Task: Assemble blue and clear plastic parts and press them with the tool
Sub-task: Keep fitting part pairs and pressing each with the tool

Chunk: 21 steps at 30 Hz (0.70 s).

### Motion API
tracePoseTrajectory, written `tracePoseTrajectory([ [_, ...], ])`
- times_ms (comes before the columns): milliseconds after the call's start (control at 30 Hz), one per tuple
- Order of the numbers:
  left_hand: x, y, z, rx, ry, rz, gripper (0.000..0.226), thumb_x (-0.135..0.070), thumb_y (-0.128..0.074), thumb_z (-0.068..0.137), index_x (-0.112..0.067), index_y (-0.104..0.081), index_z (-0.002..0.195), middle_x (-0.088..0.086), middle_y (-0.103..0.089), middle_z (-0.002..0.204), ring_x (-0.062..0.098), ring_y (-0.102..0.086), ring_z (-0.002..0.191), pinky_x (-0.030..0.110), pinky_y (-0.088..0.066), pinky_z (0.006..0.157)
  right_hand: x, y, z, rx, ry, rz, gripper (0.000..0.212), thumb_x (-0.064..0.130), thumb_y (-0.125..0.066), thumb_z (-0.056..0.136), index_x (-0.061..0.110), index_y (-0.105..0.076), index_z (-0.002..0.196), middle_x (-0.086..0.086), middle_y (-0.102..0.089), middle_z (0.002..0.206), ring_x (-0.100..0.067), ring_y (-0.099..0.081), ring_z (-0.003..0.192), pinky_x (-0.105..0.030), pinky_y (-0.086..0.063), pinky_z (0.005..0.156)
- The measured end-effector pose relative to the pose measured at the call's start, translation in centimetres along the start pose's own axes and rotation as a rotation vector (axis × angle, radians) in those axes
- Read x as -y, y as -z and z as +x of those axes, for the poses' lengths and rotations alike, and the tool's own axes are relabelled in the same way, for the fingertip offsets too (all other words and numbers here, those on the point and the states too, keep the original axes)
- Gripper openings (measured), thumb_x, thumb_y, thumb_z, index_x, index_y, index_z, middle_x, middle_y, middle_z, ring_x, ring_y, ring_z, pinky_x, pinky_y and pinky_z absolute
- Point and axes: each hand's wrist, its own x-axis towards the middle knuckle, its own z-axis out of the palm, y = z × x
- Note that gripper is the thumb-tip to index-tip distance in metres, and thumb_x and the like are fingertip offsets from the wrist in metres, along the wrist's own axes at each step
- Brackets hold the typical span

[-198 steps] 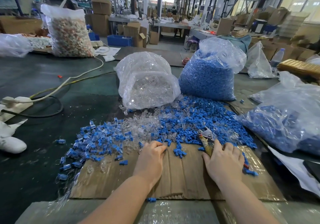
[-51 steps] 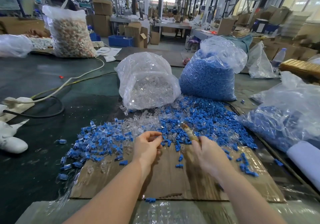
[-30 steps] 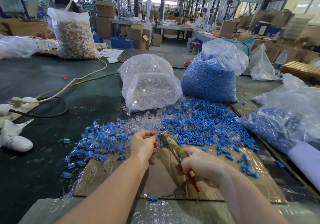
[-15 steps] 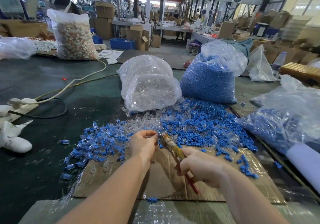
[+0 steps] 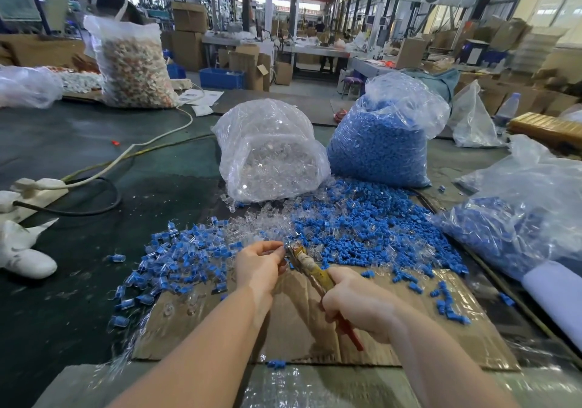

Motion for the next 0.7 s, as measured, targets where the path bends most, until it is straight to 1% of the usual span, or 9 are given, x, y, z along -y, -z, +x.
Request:
tracePoseTrajectory([
  [133, -0.2, 0.0, 0.0, -0.024, -0.024, 0.014, 0.015, -0.003, -0.058, 0.088, -0.014, -0.067, 0.087, 0.007, -0.066, 0.085, 0.014, -0.058, 0.069, 0.025, -0.051, 0.063, -0.7, -0.1, 0.1, -0.022, -0.003, 0.187, 0.047, -0.008, -0.052, 0.075, 0.018, -0.048, 0.114, -0.009, -0.058, 0.087, -0.014, -0.057, 0.064, -0.022, -0.048, 0.054],
  [233, -0.7, -0.1, 0.0, -0.047, -0.064, 0.036, 0.015, -0.003, -0.058, 0.088, -0.015, -0.066, 0.088, 0.004, -0.065, 0.081, 0.012, -0.056, 0.065, 0.023, -0.049, 0.059, -1.2, -0.5, 0.4, -0.044, 0.015, 0.3, 0.056, -0.012, -0.052, 0.071, 0.012, -0.048, 0.122, -0.014, -0.058, 0.095, -0.02, -0.061, 0.07, -0.026, -0.051, 0.056],
  [333, -1.1, -0.2, -0.1, -0.053, -0.073, 0.043, 0.016, -0.001, -0.058, 0.087, -0.015, -0.065, 0.086, 0.002, -0.063, 0.079, 0.011, -0.055, 0.064, 0.022, -0.048, 0.059, -1.2, -0.7, 0.4, -0.066, 0.082, 0.239, 0.056, -0.011, -0.052, 0.071, 0.011, -0.048, 0.122, -0.01, -0.052, 0.097, -0.017, -0.057, 0.073, -0.024, -0.049, 0.058],
  [433, -1.2, -0.2, -0.2, -0.045, -0.082, 0.075, 0.017, -0.002, -0.059, 0.087, -0.017, -0.065, 0.082, 0.003, -0.064, 0.078, 0.013, -0.055, 0.063, 0.026, -0.049, 0.061, -1.5, -0.5, 0.5, -0.09, 0.109, 0.222, 0.058, -0.013, -0.052, 0.069, 0.014, -0.05, 0.12, -0.009, -0.054, 0.1, -0.023, -0.062, 0.085, -0.033, -0.054, 0.069],
  [500, -1.0, 0.1, -0.1, -0.074, -0.096, 0.096, 0.015, -0.005, -0.059, 0.087, -0.017, -0.066, 0.085, 0.002, -0.064, 0.078, 0.014, -0.055, 0.063, 0.032, -0.051, 0.063, -1.5, -0.5, 0.5, -0.152, 0.143, 0.124, 0.054, -0.013, -0.052, 0.072, 0.019, -0.05, 0.116, -0.008, -0.051, 0.103, -0.019, -0.06, 0.079, -0.029, -0.05, 0.061],
  [533, -0.9, 0.3, 0.1, -0.098, -0.106, 0.113, 0.013, -0.006, -0.059, 0.087, -0.017, -0.067, 0.088, 0.002, -0.065, 0.079, 0.015, -0.055, 0.064, 0.032, -0.05, 0.063, -1.6, -0.4, 0.5, -0.193, 0.16, 0.093, 0.049, -0.011, -0.052, 0.074, 0.019, -0.05, 0.112, -0.007, -0.05, 0.102, -0.016, -0.055, 0.071, -0.024, -0.045, 0.053],
  [600, -0.7, 1.0, 0.5, -0.148, -0.162, 0.207, 0.014, -0.008, -0.059, 0.089, -0.016, -0.067, 0.095, -0.001, -0.065, 0.084, 0.014, -0.056, 0.067, 0.028, -0.048, 0.063, -2.3, 0.3, 0.9, -0.285, 0.158, 0.084, 0.043, -0.009, -0.053, 0.075, 0.017, -0.052, 0.11, -0.01, -0.051, 0.1, -0.014, -0.05, 0.064, -0.021, -0.04, 0.048],
  [667, -0.6, 1.9, 1.0, -0.184, -0.285, 0.406, 0.016, -0.012, -0.057, 0.091, -0.017, -0.068, 0.101, -0.007, -0.063, 0.083, 0.01, -0.056, 0.064, 0.021, -0.045, 0.058, -3.3, 1.4, 1.7, -0.438, 0.144, -0.009, 0.041, -0.003, -0.057, 0.077, 0.012, -0.05, 0.115, -0.011, -0.05, 0.101, -0.023, -0.053, 0.075, -0.028, -0.047, 0.057],
  [700, -0.5, 2.4, 1.1, -0.205, -0.355, 0.521, 0.017, -0.015, -0.056, 0.092, -0.018, -0.068, 0.102, -0.008, -0.064, 0.084, 0.008, -0.056, 0.063, 0.019, -0.043, 0.056, -3.8, 2.0, 2.1, -0.518, 0.116, -0.111, 0.044, 0.002, -0.06, 0.078, 0.012, -0.047, 0.119, -0.01, -0.05, 0.103, -0.029, -0.054, 0.086, -0.036, -0.051, 0.069],
])
